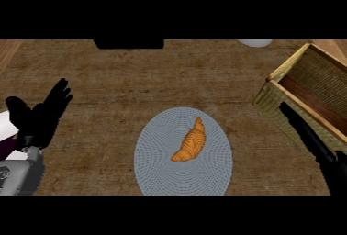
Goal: Pick the croissant from the placemat and place it in the basket
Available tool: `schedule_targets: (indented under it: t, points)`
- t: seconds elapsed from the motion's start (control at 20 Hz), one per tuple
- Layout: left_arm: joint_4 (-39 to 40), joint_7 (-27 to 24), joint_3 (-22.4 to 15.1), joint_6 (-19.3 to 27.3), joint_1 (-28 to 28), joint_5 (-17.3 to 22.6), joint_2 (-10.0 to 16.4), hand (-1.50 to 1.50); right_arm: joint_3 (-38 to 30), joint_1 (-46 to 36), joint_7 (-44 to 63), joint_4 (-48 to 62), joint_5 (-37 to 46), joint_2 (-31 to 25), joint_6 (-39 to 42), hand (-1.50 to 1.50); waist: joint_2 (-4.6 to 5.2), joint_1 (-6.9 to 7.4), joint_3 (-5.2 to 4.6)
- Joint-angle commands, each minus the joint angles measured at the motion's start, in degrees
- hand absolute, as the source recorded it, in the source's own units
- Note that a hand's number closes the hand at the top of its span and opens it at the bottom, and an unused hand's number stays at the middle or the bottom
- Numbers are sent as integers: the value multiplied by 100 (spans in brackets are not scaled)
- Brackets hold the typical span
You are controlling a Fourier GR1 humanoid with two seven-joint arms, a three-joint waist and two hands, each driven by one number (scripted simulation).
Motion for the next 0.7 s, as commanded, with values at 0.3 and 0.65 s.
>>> schedule_targets:
  t: [0.3,0.65]
  points:
    - [382,-70,297,-372,-272,23,27,0,1309,337,-1921,2128,2054,1348,-1774,-150,18,37,-1]
    - [-324,353,178,-107,-42,-270,-280,0,1178,-186,-2359,3515,2124,2088,-2279,-150,6,60,-2]
